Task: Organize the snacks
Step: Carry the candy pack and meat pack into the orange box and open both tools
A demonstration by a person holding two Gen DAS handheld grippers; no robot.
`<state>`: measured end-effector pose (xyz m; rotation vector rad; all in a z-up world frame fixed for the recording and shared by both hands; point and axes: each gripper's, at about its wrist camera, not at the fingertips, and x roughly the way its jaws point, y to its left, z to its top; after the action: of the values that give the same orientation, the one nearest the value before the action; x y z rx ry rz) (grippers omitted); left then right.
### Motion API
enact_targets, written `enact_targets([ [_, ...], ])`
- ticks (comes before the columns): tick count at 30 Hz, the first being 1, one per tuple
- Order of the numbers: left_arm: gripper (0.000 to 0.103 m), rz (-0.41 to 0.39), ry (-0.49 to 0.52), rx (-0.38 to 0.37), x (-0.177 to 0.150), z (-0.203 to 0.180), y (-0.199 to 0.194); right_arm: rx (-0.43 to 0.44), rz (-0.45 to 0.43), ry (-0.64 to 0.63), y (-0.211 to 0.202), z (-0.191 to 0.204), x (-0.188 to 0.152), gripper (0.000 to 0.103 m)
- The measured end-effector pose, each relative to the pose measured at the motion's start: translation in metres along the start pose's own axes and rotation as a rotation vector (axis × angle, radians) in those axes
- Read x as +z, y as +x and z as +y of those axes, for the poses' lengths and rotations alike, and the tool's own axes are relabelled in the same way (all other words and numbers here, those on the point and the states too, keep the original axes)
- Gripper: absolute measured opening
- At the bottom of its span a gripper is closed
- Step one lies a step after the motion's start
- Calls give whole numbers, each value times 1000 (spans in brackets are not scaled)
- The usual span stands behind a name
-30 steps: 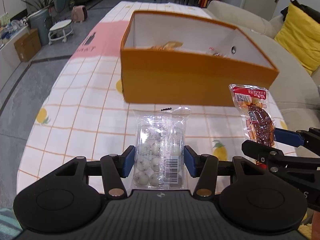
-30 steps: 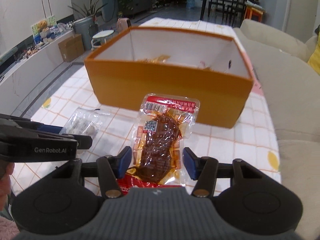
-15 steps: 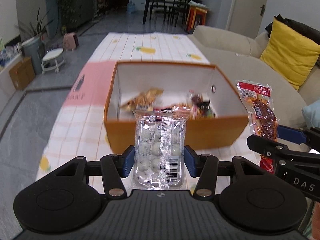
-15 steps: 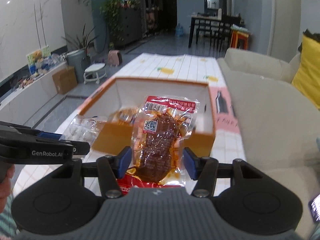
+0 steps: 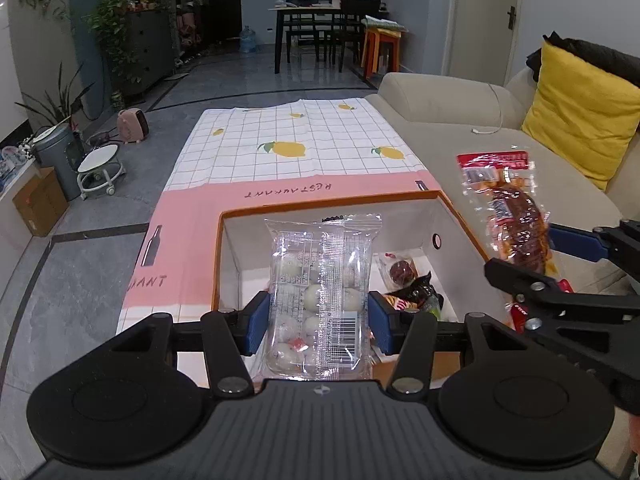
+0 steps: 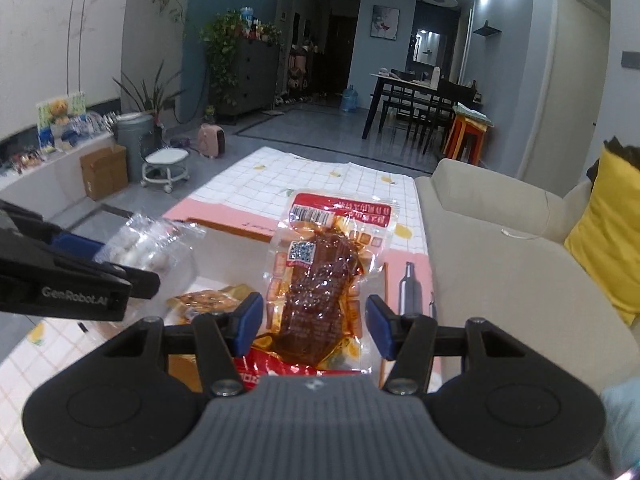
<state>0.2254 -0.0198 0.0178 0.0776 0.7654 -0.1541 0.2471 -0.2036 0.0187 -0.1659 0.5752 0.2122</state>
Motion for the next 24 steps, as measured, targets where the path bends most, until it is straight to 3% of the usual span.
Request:
enact_targets([
  [11, 59, 102, 0, -16, 15, 8, 54, 19, 70, -51, 62, 6, 5, 54],
  [24, 59, 288, 17, -29, 9, 10, 124, 8, 292, -130, 139, 3, -5, 55],
])
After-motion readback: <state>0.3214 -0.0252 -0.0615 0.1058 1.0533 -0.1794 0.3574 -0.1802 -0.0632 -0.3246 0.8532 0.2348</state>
